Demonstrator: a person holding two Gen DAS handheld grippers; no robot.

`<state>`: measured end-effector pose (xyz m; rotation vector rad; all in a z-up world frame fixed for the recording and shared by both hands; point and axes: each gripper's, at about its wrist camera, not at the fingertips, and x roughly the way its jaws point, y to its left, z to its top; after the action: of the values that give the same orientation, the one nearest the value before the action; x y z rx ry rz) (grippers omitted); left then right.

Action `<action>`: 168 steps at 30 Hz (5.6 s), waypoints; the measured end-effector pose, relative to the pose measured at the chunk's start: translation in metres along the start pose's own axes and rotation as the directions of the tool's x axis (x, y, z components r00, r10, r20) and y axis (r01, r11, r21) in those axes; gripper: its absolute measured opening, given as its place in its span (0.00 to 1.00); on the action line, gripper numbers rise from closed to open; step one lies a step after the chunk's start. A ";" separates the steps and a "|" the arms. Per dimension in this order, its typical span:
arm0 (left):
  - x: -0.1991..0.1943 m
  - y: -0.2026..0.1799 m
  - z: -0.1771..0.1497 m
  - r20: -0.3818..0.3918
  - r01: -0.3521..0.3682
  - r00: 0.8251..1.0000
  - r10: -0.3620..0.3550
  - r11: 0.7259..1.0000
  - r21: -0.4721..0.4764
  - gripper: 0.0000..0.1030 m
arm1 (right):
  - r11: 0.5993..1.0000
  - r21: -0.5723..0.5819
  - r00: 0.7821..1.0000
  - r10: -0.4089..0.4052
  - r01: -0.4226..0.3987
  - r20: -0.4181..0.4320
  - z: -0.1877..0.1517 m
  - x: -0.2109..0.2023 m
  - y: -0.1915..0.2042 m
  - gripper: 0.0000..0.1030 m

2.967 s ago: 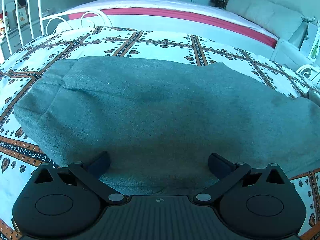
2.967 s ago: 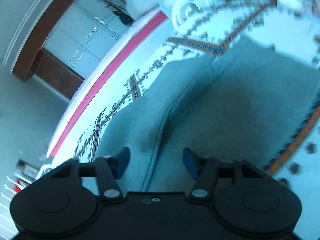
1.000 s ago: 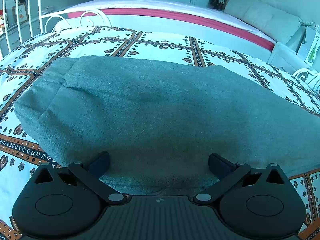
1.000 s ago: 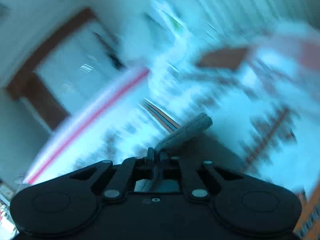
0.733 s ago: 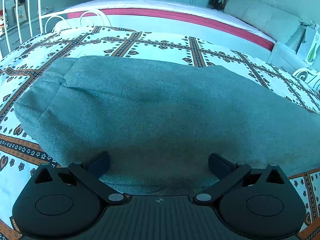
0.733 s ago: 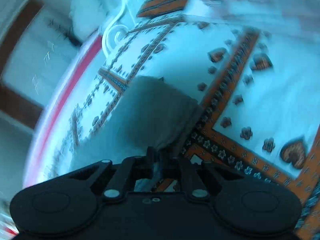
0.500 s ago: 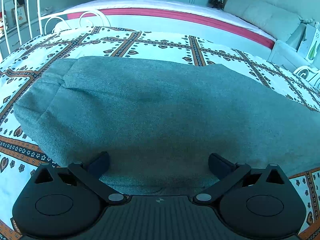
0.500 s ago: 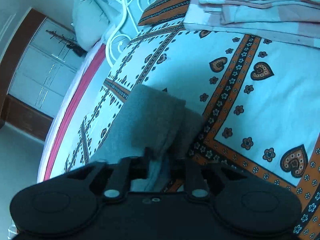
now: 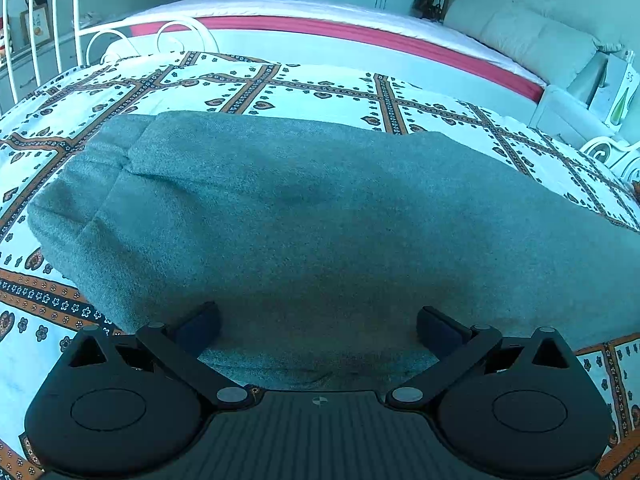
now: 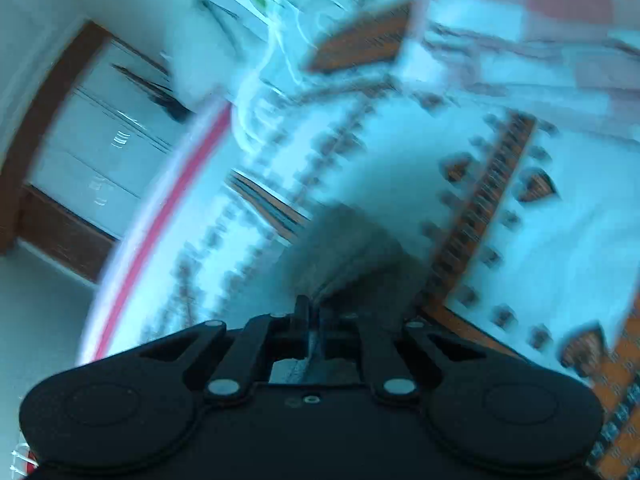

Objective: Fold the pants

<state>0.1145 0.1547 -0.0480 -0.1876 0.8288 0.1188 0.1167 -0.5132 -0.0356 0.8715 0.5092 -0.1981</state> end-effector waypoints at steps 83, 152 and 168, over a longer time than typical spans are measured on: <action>0.077 0.126 0.106 0.041 -0.043 0.998 0.052 0.983 -0.181 0.57 | 0.359 -0.659 0.719 0.053 -0.661 -0.693 -0.295 0.203 0.377 0.21; 0.000 -0.026 0.026 0.062 -0.176 0.983 0.173 0.983 0.059 1.00 | 0.999 -0.034 0.989 -0.032 0.028 -0.143 0.030 0.013 -0.049 0.05; 0.007 -0.011 0.016 0.013 -0.189 0.982 0.189 0.981 0.039 1.00 | 0.987 -0.158 0.995 -0.050 0.035 -0.090 0.025 -0.005 -0.034 0.01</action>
<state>0.1322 0.1477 -0.0413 -0.0703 0.8380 0.2815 0.1082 -0.5544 -0.0425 0.7194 0.6228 -0.1544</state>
